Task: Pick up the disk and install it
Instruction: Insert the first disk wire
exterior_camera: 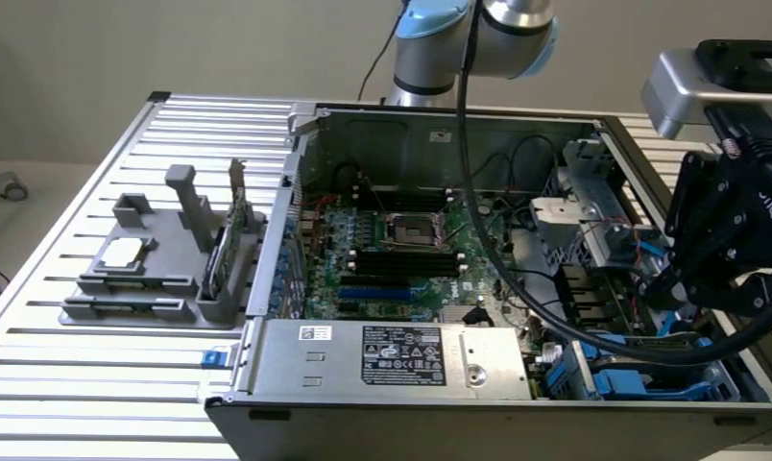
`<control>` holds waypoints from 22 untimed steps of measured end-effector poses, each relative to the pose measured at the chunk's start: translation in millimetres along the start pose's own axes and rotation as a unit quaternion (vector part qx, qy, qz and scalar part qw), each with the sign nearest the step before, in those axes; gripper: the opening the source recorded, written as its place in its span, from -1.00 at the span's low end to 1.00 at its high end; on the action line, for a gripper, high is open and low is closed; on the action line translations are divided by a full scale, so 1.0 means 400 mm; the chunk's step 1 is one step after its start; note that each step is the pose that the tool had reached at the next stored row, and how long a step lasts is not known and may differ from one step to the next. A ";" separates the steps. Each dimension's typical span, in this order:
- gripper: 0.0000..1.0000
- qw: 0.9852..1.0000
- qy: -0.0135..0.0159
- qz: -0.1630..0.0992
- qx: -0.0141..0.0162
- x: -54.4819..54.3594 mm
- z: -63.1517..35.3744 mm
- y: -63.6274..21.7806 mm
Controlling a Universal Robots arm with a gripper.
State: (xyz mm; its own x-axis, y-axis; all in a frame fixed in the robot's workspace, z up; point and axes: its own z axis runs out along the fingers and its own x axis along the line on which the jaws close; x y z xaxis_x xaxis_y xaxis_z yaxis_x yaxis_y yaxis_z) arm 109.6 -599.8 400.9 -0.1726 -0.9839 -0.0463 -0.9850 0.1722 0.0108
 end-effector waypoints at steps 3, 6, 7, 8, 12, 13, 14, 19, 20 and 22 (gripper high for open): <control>-0.79 1.000 0.000 0.027 0.001 0.000 0.000 0.000; -0.79 0.998 -0.001 0.055 0.003 0.000 0.001 0.000; -0.79 0.998 -0.001 0.064 0.003 0.000 0.001 0.000; -0.79 0.997 -0.001 0.073 0.003 0.000 0.001 0.000; -0.79 0.994 -0.001 0.109 0.005 0.000 0.002 0.000; -0.79 0.993 -0.001 0.118 0.005 0.000 0.002 0.000; -0.79 0.992 -0.001 0.127 0.006 0.000 0.002 0.000; -0.79 0.985 -0.002 0.171 0.008 0.000 0.003 0.000; -0.79 0.984 -0.002 0.180 0.008 0.000 0.003 0.000; -0.79 0.980 -0.002 0.199 0.009 0.000 0.004 0.000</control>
State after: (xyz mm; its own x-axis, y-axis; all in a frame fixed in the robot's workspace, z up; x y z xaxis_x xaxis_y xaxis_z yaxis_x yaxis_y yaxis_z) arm 109.6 -599.7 399.4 -0.5425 -0.8387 -0.0463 -0.8399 0.5427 0.0108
